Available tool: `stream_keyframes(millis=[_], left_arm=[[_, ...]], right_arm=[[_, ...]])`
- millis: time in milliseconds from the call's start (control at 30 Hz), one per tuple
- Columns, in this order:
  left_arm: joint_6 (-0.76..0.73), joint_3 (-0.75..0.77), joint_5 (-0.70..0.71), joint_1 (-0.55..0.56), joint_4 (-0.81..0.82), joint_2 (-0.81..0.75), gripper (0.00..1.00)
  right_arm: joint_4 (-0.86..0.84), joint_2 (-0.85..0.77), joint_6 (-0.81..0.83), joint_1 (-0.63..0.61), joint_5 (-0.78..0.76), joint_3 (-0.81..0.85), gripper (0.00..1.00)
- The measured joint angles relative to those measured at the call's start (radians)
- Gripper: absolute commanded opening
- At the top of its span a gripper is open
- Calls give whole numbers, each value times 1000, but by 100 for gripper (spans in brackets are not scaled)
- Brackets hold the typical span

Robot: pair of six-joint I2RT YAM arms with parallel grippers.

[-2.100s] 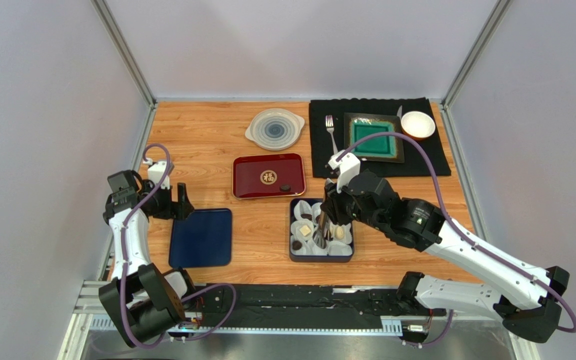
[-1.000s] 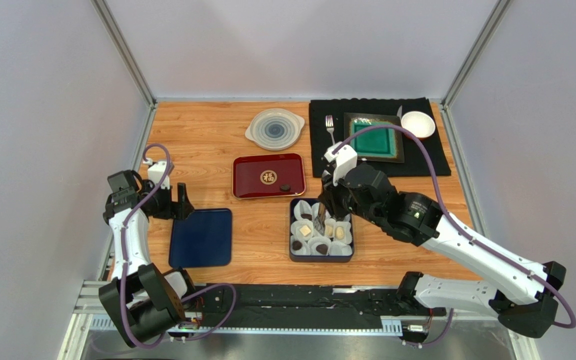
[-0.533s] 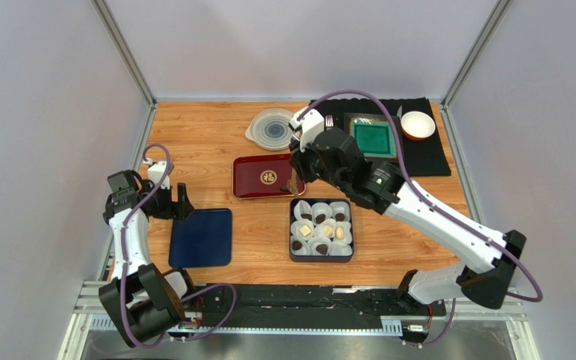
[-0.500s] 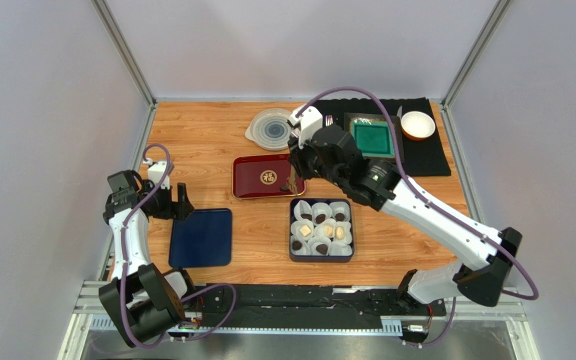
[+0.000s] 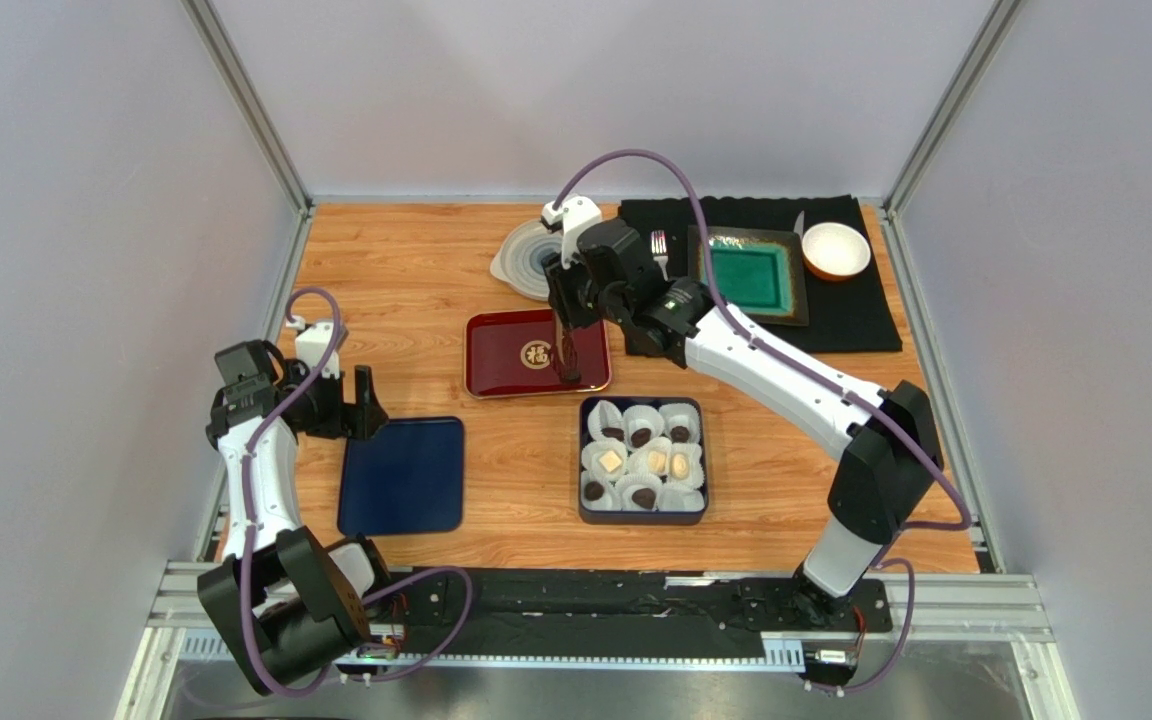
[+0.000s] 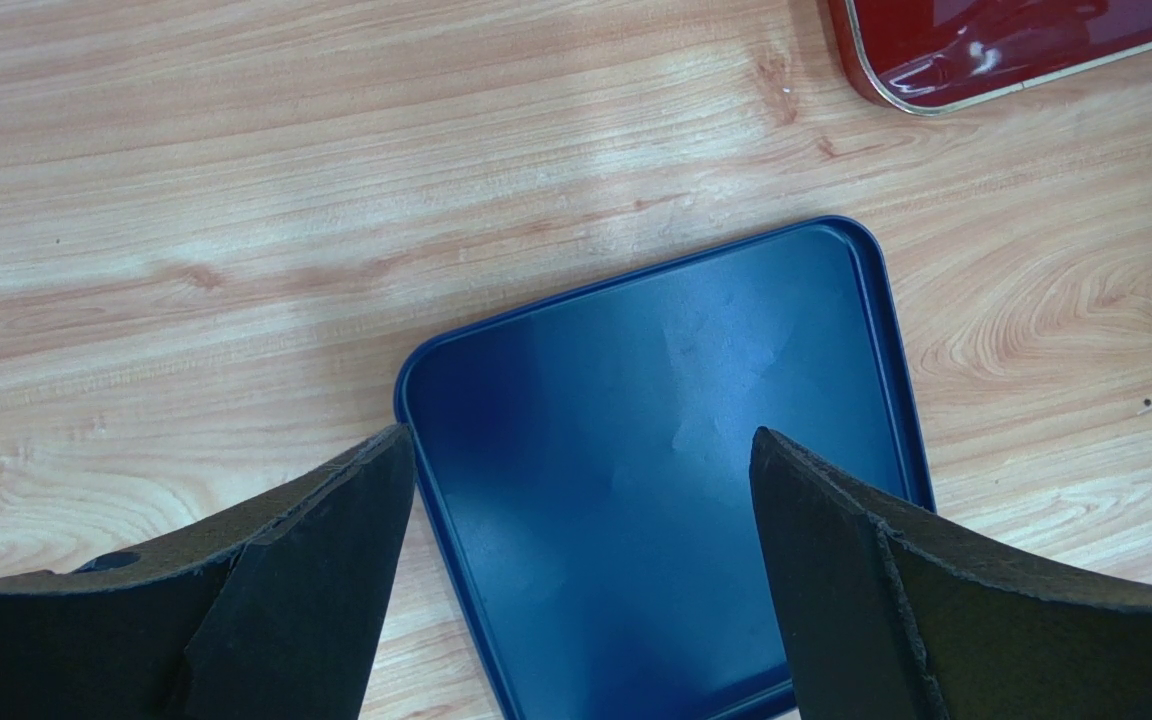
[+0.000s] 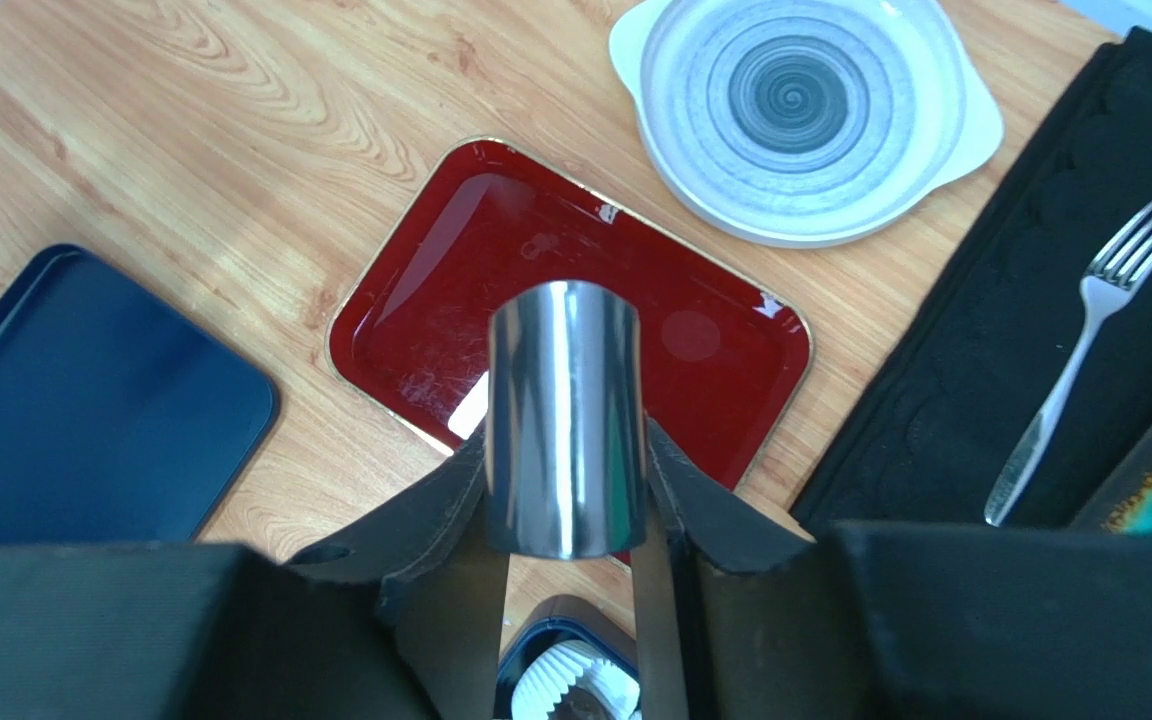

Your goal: Pack the chocolate

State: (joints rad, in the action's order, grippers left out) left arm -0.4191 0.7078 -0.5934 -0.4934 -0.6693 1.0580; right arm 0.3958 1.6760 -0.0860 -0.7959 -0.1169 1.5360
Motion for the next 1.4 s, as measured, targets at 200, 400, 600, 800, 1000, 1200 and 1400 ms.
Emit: stream_keyframes(millis=[200, 400, 600, 800, 1000, 1200, 1400], left_arm=[[0, 0, 1, 0, 1, 0, 90], [-3, 0, 6, 0, 8, 3, 90], [-4, 0, 9, 0, 7, 3, 90], [-7, 0, 12, 0, 7, 3, 90], [-8, 0, 16, -1, 7, 4, 90], [-8, 0, 19, -1, 7, 4, 91], [-10, 0, 19, -1, 7, 4, 91]], right_arm=[[-22, 36, -14, 5, 10, 2, 39], [-51, 39, -19, 15, 5, 2, 39], [-70, 40, -19, 27, -1, 2, 40], [-82, 64, -19, 39, -6, 2, 40], [-83, 80, -22, 45, -6, 2, 40], [-83, 86, -23, 51, -5, 0, 41], [-90, 88, -26, 53, -3, -17, 41]])
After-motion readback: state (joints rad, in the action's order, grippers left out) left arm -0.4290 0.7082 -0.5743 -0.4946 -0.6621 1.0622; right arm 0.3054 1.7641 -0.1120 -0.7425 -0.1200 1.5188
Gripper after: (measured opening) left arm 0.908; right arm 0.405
